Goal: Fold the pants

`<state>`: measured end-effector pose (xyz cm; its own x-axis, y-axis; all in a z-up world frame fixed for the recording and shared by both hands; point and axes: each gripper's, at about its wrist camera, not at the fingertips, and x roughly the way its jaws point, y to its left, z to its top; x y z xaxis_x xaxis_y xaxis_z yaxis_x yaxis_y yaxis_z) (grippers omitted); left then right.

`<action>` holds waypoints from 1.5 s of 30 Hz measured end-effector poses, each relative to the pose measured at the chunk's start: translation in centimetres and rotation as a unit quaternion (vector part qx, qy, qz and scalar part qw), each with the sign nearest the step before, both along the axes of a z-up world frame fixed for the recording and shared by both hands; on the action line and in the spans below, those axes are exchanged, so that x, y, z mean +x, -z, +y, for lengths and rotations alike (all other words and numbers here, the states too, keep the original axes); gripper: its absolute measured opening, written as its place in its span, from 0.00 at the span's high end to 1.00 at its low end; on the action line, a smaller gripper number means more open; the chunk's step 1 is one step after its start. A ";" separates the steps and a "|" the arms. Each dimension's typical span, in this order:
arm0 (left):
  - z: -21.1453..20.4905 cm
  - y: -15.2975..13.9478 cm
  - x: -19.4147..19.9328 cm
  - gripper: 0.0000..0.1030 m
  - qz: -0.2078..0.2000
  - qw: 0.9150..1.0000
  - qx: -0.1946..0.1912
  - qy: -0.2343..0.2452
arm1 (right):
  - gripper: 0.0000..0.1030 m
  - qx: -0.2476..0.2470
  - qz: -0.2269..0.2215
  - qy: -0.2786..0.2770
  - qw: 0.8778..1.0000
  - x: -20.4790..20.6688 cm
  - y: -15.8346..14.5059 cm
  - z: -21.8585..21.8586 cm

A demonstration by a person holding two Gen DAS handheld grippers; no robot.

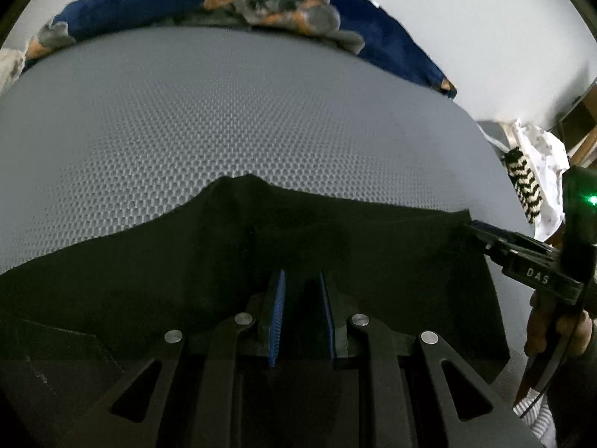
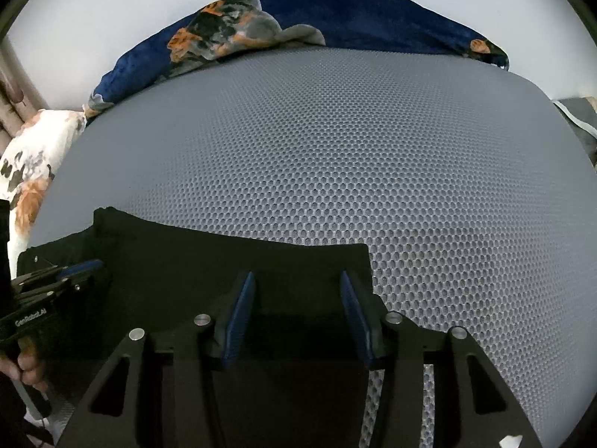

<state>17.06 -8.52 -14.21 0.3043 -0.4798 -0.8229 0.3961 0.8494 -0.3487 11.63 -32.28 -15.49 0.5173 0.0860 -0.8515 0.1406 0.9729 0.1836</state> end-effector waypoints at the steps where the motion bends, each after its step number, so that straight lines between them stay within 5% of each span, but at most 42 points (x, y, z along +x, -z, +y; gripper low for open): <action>1: 0.1 0.0 0.0 0.81 0.002 1.000 -0.001 0.000 | 0.57 0.002 -0.001 0.001 1.000 0.0 0.0 0.0; 8: 0.7 -0.2 -1.5 0.81 -0.010 1.000 0.011 0.006 | 0.56 0.002 0.000 0.003 1.000 -0.2 -0.2 0.2; 15: 2.4 0.1 -4.4 0.66 -0.005 1.000 0.021 0.001 | 0.55 0.022 -0.006 0.005 1.000 -1.6 -1.1 1.1; 25: 6.1 -0.8 -8.0 0.65 -0.006 1.000 0.012 -0.015 | 0.55 0.021 0.003 -0.018 1.000 -3.5 -0.8 4.8; 37: 16.7 -5.6 -9.9 0.55 -0.060 0.993 0.002 -0.098 | 0.54 0.051 0.029 -0.070 0.996 -6.1 0.4 11.1; 45: 24.4 -6.0 -9.6 0.52 -0.065 0.984 0.007 -0.169 | 0.49 0.069 0.043 -0.112 0.990 -6.0 0.4 15.9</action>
<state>7.46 15.93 -8.23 0.5476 -0.3224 -0.7722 0.1318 0.9445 -0.3009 5.65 -16.41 -15.87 0.3990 0.3080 -0.8637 -0.0544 0.9482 0.3130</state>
